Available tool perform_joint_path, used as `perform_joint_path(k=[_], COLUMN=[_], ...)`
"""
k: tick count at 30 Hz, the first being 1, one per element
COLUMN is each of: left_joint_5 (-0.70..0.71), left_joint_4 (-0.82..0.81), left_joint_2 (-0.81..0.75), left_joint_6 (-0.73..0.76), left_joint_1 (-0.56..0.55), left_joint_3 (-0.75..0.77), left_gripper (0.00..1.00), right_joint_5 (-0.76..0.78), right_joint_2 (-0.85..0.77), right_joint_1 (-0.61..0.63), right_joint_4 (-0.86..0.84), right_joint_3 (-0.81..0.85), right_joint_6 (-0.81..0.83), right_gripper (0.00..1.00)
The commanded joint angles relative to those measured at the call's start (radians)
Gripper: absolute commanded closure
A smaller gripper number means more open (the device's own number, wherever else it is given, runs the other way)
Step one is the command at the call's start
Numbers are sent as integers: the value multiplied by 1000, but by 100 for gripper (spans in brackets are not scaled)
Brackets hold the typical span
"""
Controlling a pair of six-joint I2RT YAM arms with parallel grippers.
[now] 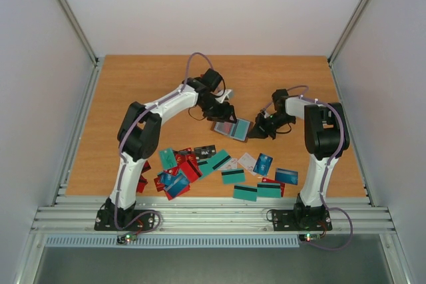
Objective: Put the credit cards into the card holder
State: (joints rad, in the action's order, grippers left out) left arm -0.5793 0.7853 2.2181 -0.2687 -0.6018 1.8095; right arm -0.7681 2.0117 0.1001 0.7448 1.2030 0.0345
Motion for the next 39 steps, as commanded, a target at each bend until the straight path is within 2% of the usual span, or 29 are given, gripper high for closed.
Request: perform_joint_path(k=[1,5,10,18,23,31,39], left_joint_5=[44,34,-14,130,202,296,445], left_joint_4=[3,-7,-31,34,57,93,116], left_joint_2=[-86,-108,-106,-113,-122,-140,-132], left_joint_6=[39,68,79,104,153,246,519], left_joint_1=[7,8,2,36,62,118,120], left_joint_3=[-45,-64,-76,-66,-64,-81,-77], left_gripper=[37,41,50,51,45,46,46], right_joint_5=[54,59,60,65,61,53,44], right_joint_2=[-14,-32,-68,-120,-126,-162,-164], right_joint_1=[6,6,6,6,4,4,5], right_joint_4=[4,28,55,53,59,48,56], right_joint_3=[24,42,63,56,45,29,29], right_joint_6=[13,27,41,35,40,27,32], right_gripper=[92,87,72,53,49,44,42])
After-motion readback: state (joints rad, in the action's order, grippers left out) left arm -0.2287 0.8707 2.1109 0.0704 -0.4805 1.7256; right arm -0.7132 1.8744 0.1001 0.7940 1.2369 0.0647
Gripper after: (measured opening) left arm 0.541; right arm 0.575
